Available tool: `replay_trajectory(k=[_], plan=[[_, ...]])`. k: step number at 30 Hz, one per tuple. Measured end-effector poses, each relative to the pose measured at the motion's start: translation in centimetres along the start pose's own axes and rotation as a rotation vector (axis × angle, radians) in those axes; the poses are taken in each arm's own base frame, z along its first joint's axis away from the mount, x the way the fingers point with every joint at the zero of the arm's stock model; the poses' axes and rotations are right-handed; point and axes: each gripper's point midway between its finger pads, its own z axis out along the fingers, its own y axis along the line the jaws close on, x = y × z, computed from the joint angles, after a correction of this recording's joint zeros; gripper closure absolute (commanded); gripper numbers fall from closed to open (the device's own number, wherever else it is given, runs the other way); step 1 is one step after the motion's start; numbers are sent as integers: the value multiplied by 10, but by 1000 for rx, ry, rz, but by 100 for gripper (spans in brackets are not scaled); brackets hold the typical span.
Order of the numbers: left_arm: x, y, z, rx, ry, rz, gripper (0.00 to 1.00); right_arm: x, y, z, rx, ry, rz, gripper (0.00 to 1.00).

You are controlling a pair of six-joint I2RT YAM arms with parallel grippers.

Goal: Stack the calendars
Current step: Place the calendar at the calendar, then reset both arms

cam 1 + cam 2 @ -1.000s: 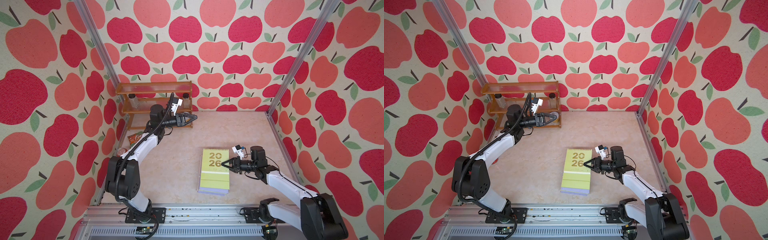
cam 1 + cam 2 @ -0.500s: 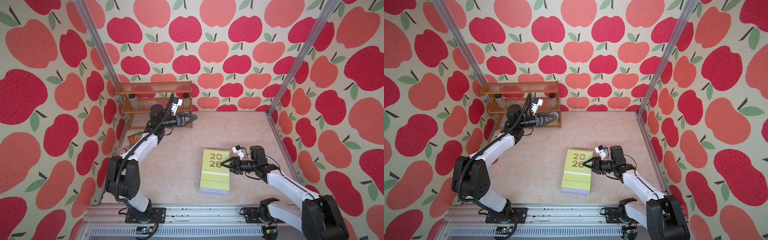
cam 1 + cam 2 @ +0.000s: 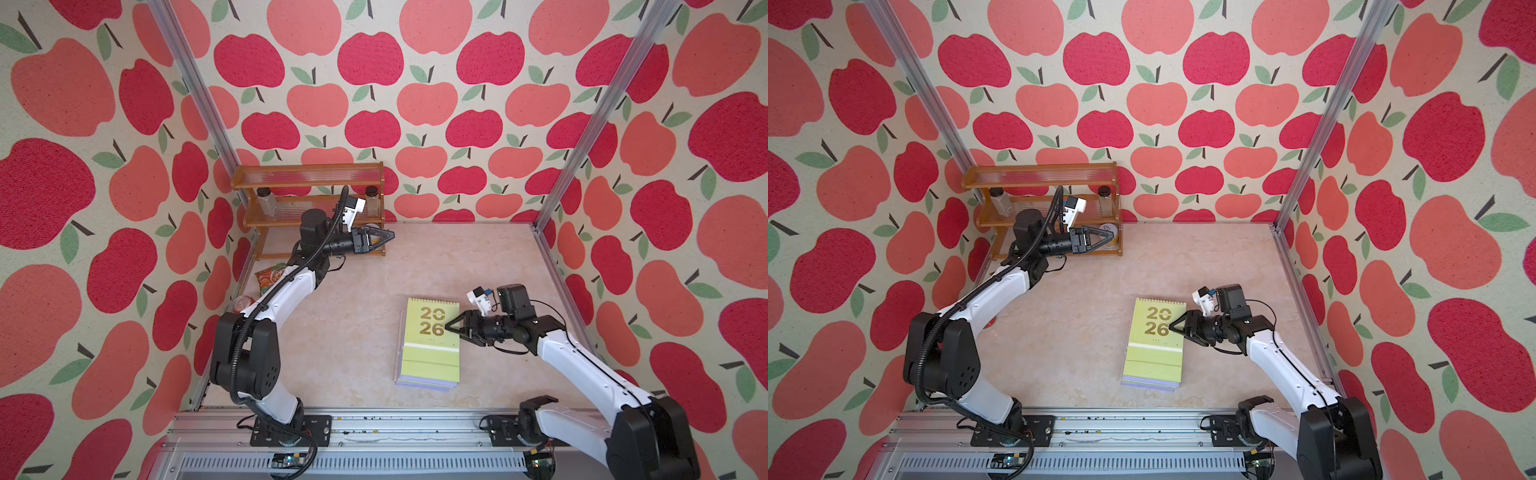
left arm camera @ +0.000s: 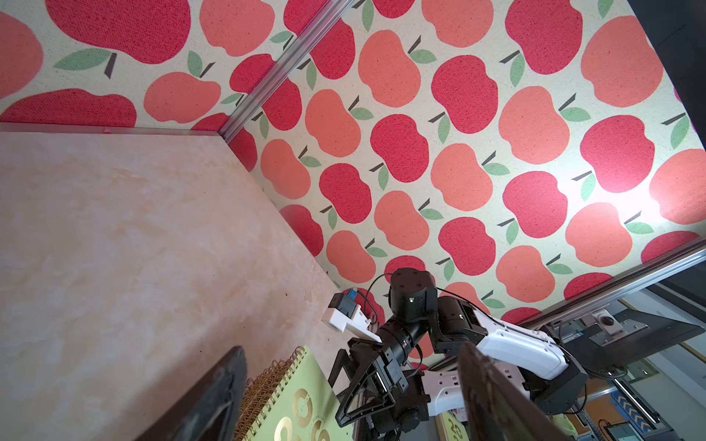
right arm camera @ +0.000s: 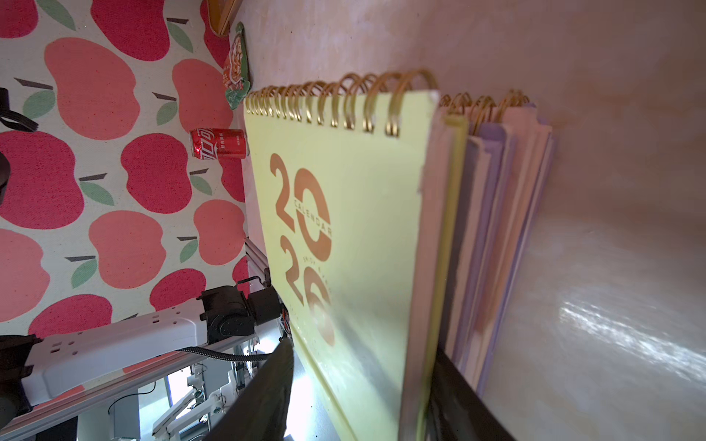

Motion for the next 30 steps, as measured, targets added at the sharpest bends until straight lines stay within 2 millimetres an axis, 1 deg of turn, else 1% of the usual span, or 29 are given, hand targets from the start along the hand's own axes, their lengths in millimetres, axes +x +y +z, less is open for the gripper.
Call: replay_trajectory(k=[3, 6, 8, 9, 10, 13, 14, 15, 16, 20, 23, 26, 28, 30], plan=[[3, 3, 0, -10, 8, -8, 15, -1, -3, -3, 56, -7, -8, 36], [6, 8, -1, -27, 14, -19, 14, -2, -21, -8, 167, -23, -3, 32], [8, 12, -2, -49, 16, -27, 12, -3, -28, -15, 239, -30, -13, 30], [8, 13, -4, -61, 16, -30, 8, -7, -28, -19, 265, -39, -26, 30], [7, 14, -6, -75, 14, -30, 0, -12, -25, -24, 287, -55, -47, 29], [3, 14, -14, -122, -1, -18, 1, -37, -12, -44, 336, -131, -111, 26], [1, 13, -18, -142, -8, -15, 1, -47, -8, -51, 349, -162, -131, 21], [-1, 12, -22, -164, -17, -6, 1, -55, -5, -57, 363, -189, -149, 7], [-4, 11, -27, -194, -28, 1, 1, -64, -2, -65, 382, -220, -163, 1], [-23, 10, -51, -360, -77, 39, 1, -95, -2, -92, 474, -323, -217, 1], [-32, 14, -73, -484, -109, 68, 1, -111, -11, -112, 548, -386, -230, 1], [-27, 28, -98, -617, -134, 73, 1, -126, -28, -133, 617, -446, -218, 1], [-17, 40, -115, -719, -147, 66, 1, -136, -41, -147, 659, -482, -206, 1], [-7, 54, -131, -824, -163, 64, 1, -146, -48, -159, 685, -521, -209, 1]])
